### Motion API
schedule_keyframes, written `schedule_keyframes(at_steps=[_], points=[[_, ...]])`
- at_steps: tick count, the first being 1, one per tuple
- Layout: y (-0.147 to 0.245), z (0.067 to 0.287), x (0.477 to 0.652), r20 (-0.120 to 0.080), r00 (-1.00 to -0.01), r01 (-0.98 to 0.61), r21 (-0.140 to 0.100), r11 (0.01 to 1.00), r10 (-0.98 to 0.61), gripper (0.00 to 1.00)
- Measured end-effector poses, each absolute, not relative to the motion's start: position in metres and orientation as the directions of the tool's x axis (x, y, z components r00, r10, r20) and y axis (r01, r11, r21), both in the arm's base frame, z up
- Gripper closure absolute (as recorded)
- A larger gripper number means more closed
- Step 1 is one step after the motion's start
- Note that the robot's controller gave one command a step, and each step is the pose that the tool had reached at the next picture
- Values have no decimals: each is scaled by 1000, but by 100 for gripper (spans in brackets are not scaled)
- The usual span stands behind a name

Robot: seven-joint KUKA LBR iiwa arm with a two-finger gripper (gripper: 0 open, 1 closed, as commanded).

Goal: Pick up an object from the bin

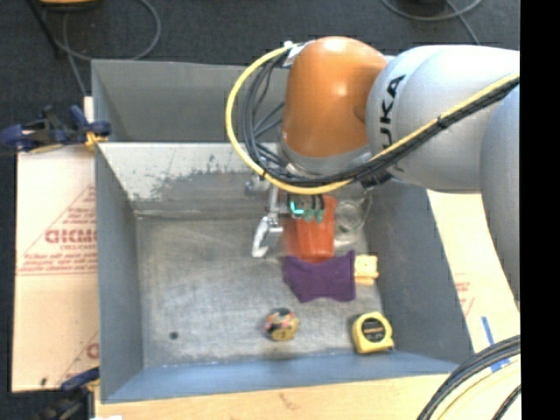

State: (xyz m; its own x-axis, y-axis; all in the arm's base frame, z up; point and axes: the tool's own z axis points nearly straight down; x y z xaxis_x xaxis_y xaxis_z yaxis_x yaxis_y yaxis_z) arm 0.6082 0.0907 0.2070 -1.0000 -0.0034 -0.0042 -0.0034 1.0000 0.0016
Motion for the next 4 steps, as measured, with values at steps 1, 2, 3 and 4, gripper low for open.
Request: schedule_keyframes(at_steps=[1, 2, 3, 4], points=[[53, 190, 595, -7, -999, -52, 2, 999, -52, 0], [17, 140, 595, -11, -994, -111, -3, 994, -111, 0], [1, 80, 567, 11, -994, -108, 2, 994, -108, 100], [1, 80, 568, 10, -994, -107, 2, 994, -107, 100]])
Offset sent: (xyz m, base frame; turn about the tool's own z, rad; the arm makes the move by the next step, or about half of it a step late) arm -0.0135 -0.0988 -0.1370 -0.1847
